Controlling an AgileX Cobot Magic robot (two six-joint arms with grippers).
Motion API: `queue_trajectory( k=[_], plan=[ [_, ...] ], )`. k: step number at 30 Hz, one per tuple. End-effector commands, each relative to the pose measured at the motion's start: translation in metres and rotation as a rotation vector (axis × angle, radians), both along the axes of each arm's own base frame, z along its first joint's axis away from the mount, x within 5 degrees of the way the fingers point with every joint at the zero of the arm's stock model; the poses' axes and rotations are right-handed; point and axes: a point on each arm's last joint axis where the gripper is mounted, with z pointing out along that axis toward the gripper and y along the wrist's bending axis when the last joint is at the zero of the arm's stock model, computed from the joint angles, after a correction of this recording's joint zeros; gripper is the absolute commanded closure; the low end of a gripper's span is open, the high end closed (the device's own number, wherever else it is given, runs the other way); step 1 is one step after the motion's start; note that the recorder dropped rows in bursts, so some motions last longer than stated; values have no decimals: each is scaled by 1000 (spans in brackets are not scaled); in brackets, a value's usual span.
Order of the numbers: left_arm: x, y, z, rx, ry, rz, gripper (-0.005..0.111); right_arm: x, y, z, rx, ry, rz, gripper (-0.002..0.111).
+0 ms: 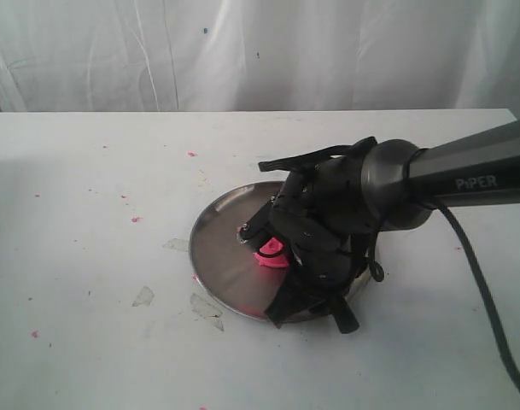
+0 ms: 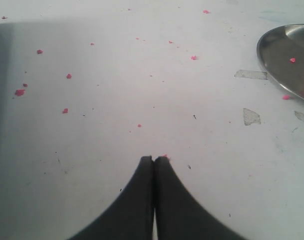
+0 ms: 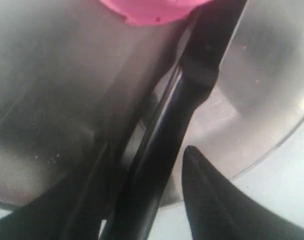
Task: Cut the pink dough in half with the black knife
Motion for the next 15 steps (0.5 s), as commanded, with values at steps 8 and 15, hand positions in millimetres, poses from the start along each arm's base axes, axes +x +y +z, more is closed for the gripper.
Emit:
queue_trajectory(
  k=[8,15],
  plan=[
    [0,0,-1,-6,-1,-2,107,6,-3,-4,-28,-66,-63,88],
    [0,0,-1,-6,-1,-2,107,9,-9,-1,-96,-113,-84,108]
  ],
)
